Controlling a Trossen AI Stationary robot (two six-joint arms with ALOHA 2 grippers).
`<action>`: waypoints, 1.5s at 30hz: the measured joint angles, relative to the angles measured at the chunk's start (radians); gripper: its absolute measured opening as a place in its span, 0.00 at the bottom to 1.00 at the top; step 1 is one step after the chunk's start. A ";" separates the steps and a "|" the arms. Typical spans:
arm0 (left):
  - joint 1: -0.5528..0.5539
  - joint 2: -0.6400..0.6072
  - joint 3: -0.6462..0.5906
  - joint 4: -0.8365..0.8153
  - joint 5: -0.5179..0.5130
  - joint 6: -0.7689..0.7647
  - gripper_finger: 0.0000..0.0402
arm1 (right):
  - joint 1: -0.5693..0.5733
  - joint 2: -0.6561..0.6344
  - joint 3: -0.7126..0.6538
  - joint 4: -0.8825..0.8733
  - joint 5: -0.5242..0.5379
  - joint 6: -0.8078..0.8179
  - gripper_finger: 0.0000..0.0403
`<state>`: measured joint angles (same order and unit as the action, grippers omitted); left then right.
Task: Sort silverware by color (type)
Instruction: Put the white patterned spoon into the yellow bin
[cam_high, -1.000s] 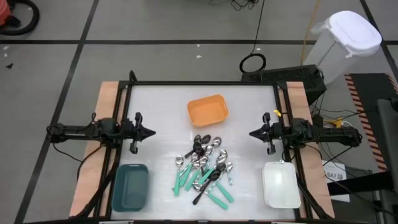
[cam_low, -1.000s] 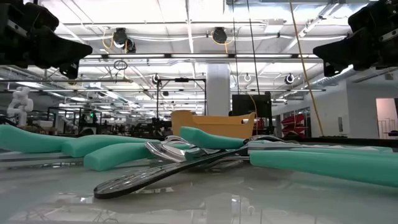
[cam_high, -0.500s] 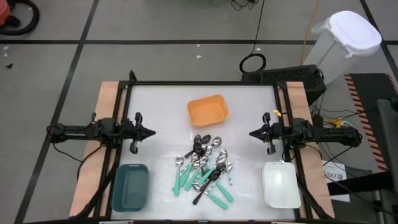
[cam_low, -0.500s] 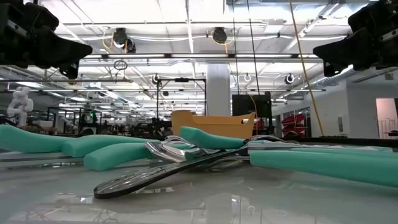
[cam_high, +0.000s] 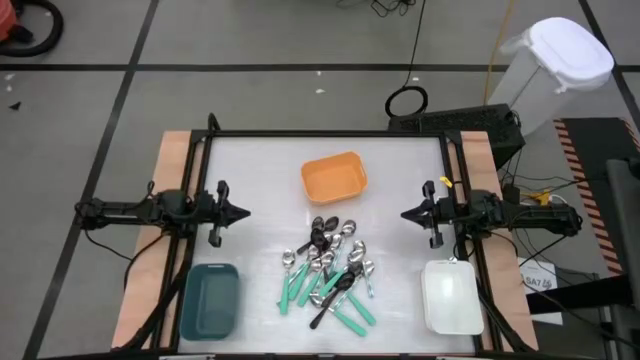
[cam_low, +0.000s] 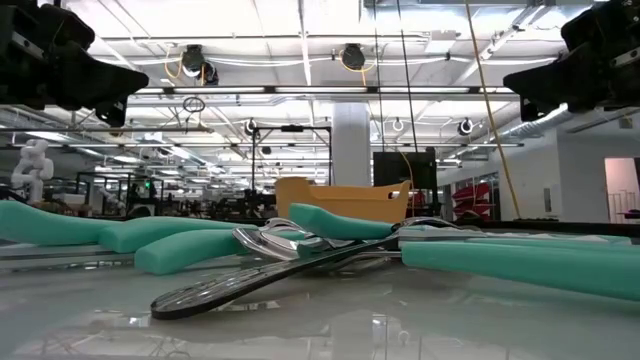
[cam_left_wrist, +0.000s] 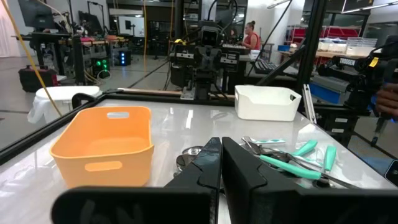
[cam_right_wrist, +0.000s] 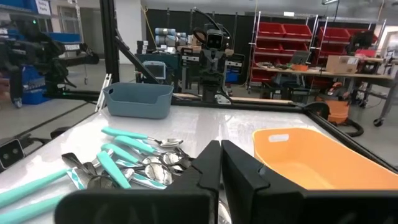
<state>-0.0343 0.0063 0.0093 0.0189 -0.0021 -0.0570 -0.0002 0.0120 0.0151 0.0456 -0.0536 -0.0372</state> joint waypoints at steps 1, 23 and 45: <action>0.000 0.000 0.000 0.000 0.000 0.000 0.04 | 0.000 0.000 0.000 0.000 0.000 0.007 0.03; 0.000 0.000 0.000 0.005 0.000 0.000 0.04 | 0.031 0.139 0.356 -0.183 -0.001 0.053 0.01; 0.000 0.000 0.000 0.007 0.000 0.003 0.04 | 0.031 0.670 1.107 -0.700 0.000 0.120 0.01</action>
<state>-0.0341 0.0063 0.0093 0.0257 -0.0025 -0.0544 0.0307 0.6820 1.1220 -0.6540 -0.0532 0.0825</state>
